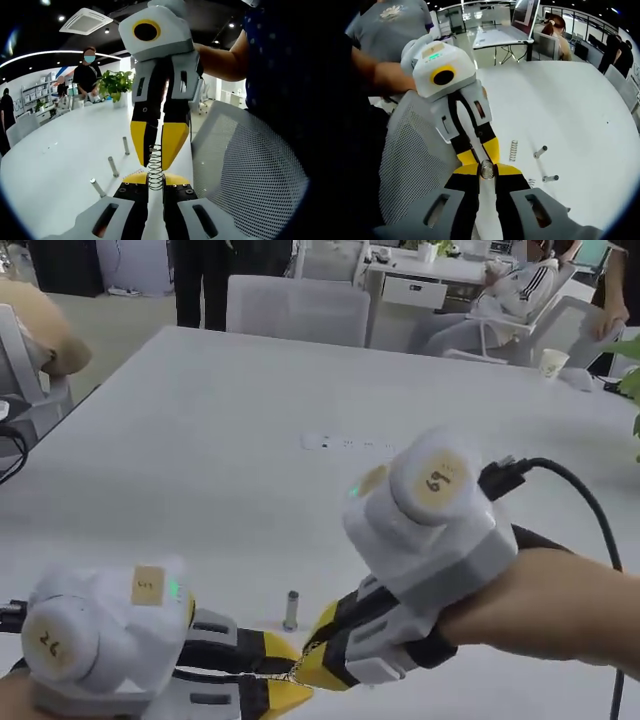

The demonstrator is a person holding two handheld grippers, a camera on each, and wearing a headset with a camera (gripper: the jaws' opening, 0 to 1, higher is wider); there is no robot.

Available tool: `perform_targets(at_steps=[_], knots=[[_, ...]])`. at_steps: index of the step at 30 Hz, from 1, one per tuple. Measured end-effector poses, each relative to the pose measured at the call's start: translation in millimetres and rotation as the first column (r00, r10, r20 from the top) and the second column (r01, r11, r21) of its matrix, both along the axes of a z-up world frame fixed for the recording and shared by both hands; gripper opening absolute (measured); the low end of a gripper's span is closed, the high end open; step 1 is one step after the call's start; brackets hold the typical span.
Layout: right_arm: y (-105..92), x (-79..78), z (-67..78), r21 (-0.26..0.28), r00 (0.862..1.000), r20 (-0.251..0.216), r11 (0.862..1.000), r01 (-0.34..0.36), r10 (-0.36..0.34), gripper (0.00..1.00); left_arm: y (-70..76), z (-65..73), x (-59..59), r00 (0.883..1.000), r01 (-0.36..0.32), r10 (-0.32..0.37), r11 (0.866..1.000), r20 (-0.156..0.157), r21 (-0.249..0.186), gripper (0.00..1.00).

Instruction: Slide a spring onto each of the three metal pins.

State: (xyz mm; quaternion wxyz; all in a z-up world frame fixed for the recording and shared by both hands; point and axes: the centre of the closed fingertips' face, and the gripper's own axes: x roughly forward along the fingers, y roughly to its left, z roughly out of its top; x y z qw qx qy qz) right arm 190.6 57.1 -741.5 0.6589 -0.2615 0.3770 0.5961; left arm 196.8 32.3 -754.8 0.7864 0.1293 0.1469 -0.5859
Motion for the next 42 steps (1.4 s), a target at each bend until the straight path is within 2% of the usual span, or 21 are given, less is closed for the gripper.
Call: perform_targets(at_steps=[9, 16, 18, 19, 25, 29, 37, 39, 42], knots=[[-2.5, -0.3, -3.2, -0.036, 1.000, -0.012, 0.999, -0.022, 0.022, 0.08, -1.1, -0.9, 0.0, 1.000, -0.006, 0.006, 1.000, -0.016, -0.001, 0.02], [1.7, 3.8, -0.9, -0.004, 1.000, -0.016, 1.000, -0.004, 0.004, 0.09, -0.2, 2.0, 3.7, 0.999, -0.026, 0.026, 0.999, -0.022, -0.023, 0.02], [0.9, 4.7, -1.9, -0.009, 1.000, -0.007, 1.000, -0.007, 0.007, 0.09, 1.0, 2.6, 5.1, 0.999, -0.034, 0.033, 0.999, -0.033, -0.034, 0.02], [0.9, 5.9, -2.0, -0.007, 1.000, 0.000, 1.000, -0.005, 0.005, 0.09, 0.4, 3.6, 6.4, 0.999, -0.037, 0.036, 0.998, -0.027, -0.043, 0.02], [0.5, 8.3, 0.1, 0.000, 1.000, -0.007, 1.000, 0.013, -0.013, 0.09, -0.4, 6.1, 8.2, 0.998, -0.045, 0.043, 0.997, -0.037, -0.066, 0.02], [0.4, 7.4, -1.1, -0.010, 0.999, -0.027, 0.999, 0.032, -0.032, 0.08, -1.3, 4.9, 7.0, 0.999, -0.040, 0.038, 0.997, -0.036, -0.066, 0.02], [-1.0, 8.8, 1.5, -0.022, 0.999, -0.028, 0.999, 0.036, -0.036, 0.08, -3.1, 7.6, 8.8, 0.999, -0.038, 0.037, 0.996, -0.021, -0.076, 0.03], [-1.7, 9.5, 1.9, -0.026, 0.999, -0.023, 0.999, 0.034, -0.034, 0.08, -3.1, 7.8, 8.9, 0.999, -0.036, 0.034, 0.996, -0.025, -0.078, 0.05], [-4.4, 12.8, 3.4, -0.032, 0.999, -0.014, 0.999, 0.038, -0.038, 0.08, -1.5, 5.0, 9.5, 0.999, -0.044, 0.042, 0.996, -0.034, -0.072, 0.15]])
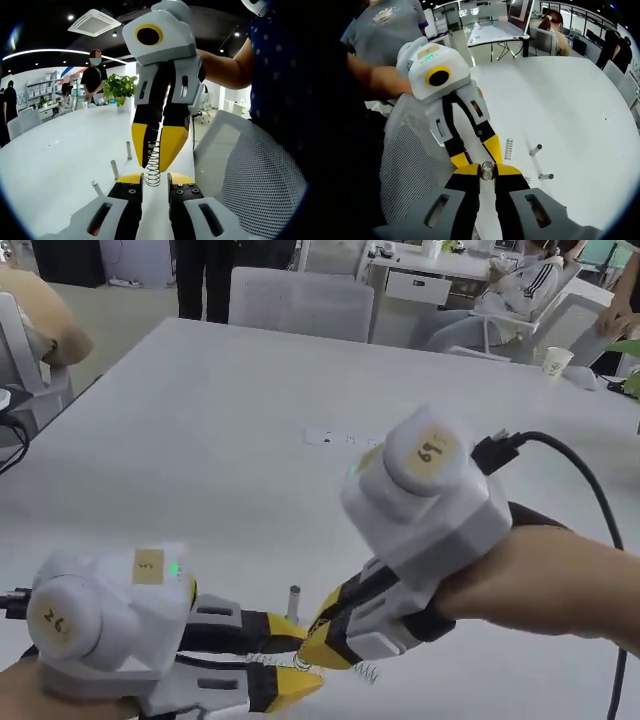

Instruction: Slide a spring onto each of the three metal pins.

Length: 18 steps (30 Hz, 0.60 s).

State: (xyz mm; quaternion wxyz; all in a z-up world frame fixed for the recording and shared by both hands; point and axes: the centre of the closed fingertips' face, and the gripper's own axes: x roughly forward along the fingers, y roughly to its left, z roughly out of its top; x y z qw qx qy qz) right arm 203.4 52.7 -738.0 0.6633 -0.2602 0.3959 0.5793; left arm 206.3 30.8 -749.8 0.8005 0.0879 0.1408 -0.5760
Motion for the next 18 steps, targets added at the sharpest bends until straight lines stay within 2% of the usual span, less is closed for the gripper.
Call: perform_targets(at_steps=[3, 9, 12, 14, 18], knots=[[-5.1, 4.2, 2.2, -0.001, 1.000, 0.004, 1.000, 0.012, -0.012, 0.08, 3.6, -2.2, -1.4, 1.000, 0.000, 0.000, 1.000, -0.008, 0.004, 0.12], [-22.8, 14.9, 5.9, -0.017, 0.999, 0.017, 0.999, 0.047, -0.046, 0.08, 20.2, -5.4, 2.4, 0.999, -0.051, 0.051, 0.999, -0.017, -0.008, 0.19], [-31.6, 20.8, 8.4, -0.018, 0.997, 0.021, 0.997, 0.071, -0.071, 0.08, 28.5, -10.0, 4.8, 0.996, -0.084, 0.084, 0.996, -0.017, -0.005, 0.26], [-37.9, 25.8, 10.2, -0.019, 0.996, 0.033, 0.996, 0.089, -0.089, 0.08, 34.4, -13.3, 8.2, 0.992, -0.121, 0.121, 0.993, -0.023, -0.007, 0.34], [-48.9, 33.6, 13.8, -0.018, 0.992, 0.040, 0.992, 0.121, -0.120, 0.08, 41.1, -22.1, 10.6, 0.988, -0.155, 0.155, 0.988, -0.009, 0.009, 0.45]])
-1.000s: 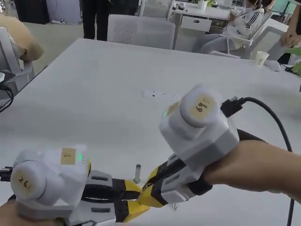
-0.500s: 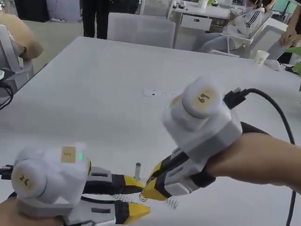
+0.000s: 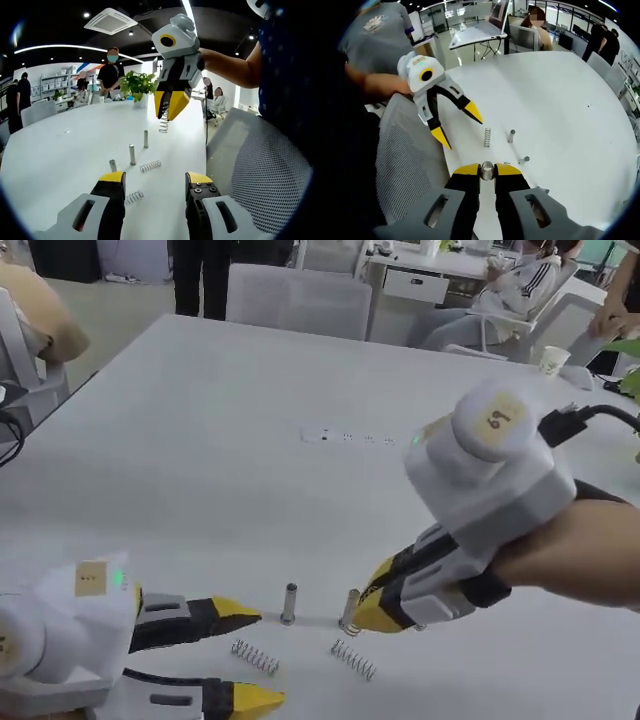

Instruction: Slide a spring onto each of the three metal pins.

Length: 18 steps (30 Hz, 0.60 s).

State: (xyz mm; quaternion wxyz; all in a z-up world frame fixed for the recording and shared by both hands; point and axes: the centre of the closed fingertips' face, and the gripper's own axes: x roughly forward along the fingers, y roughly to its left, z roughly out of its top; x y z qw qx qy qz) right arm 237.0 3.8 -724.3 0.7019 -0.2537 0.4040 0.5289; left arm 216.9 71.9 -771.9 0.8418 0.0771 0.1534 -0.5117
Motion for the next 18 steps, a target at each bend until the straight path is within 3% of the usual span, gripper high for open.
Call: perform_targets(at_steps=[7, 12, 15, 18], knots=[[-18.2, 12.0, 8.1, 0.000, 0.998, 0.017, 0.999, 0.053, -0.053, 0.08, 6.8, -12.5, 6.5, 0.999, -0.044, 0.043, 0.998, 0.032, 0.040, 0.62], [-29.3, 19.5, 12.0, -0.004, 0.996, 0.027, 0.996, 0.084, -0.084, 0.08, 9.6, -17.4, 8.3, 0.998, -0.063, 0.062, 0.997, 0.028, 0.044, 0.68], [-36.1, 24.8, 14.1, -0.013, 0.995, 0.036, 0.995, 0.098, -0.098, 0.08, 12.7, -24.6, 8.7, 0.997, -0.071, 0.069, 0.995, 0.036, 0.077, 0.73], [-43.4, 33.0, 17.9, -0.013, 0.992, 0.045, 0.993, 0.120, -0.119, 0.08, 14.7, -25.5, 8.9, 0.996, -0.079, 0.076, 0.994, 0.039, 0.079, 0.75]])
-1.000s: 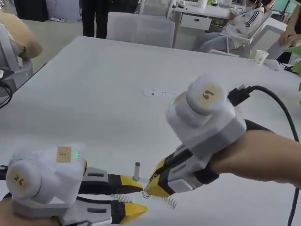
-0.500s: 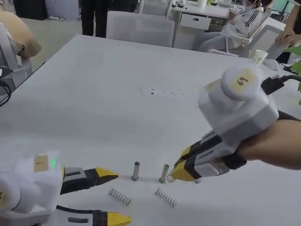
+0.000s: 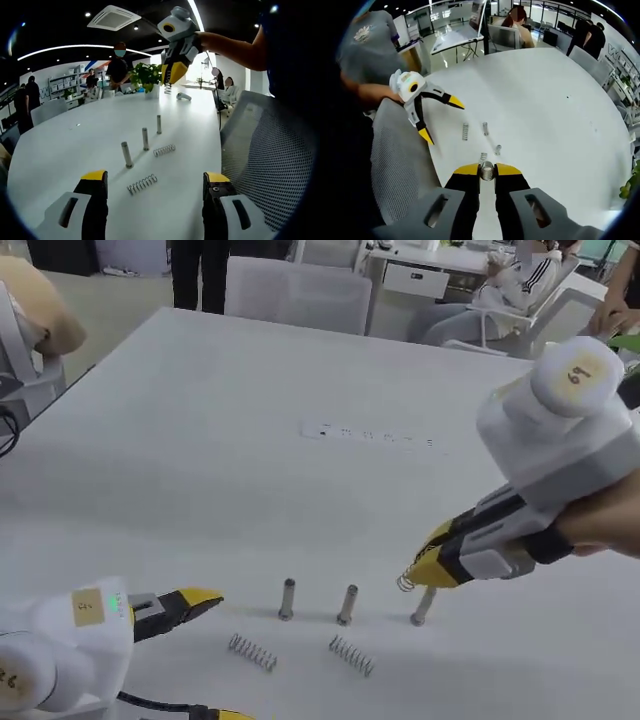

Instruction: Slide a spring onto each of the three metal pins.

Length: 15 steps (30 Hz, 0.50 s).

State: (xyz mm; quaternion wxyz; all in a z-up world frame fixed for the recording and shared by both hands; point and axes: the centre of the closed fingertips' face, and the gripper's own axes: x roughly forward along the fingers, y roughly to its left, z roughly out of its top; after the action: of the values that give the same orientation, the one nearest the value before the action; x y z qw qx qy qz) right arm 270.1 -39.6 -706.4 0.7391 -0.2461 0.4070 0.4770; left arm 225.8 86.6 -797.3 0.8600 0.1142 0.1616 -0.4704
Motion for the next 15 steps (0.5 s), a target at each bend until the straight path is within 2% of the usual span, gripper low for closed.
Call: perform_targets(at_steps=[2, 5, 10, 15], knots=[[-6.3, 7.0, 1.3, -0.007, 1.000, 0.004, 1.000, 0.019, -0.019, 0.08, 1.3, -1.0, 0.4, 1.000, -0.006, 0.006, 1.000, -0.001, 0.004, 0.76], [-16.9, 16.6, -1.3, -0.046, 0.999, 0.024, 0.998, 0.039, -0.038, 0.08, 2.4, -0.1, 0.9, 1.000, -0.016, 0.016, 1.000, 0.002, 0.002, 0.79], [-35.1, 30.2, -15.5, -0.114, 0.998, 0.012, 0.991, 0.066, -0.065, 0.08, 2.4, 1.1, -0.2, 1.000, -0.014, 0.014, 1.000, 0.008, 0.007, 0.80], [-39.6, 37.0, -29.6, -0.141, 0.997, -0.011, 0.987, 0.073, -0.075, 0.08, 2.9, 2.3, -0.2, 1.000, -0.018, 0.018, 1.000, 0.011, 0.005, 0.81]])
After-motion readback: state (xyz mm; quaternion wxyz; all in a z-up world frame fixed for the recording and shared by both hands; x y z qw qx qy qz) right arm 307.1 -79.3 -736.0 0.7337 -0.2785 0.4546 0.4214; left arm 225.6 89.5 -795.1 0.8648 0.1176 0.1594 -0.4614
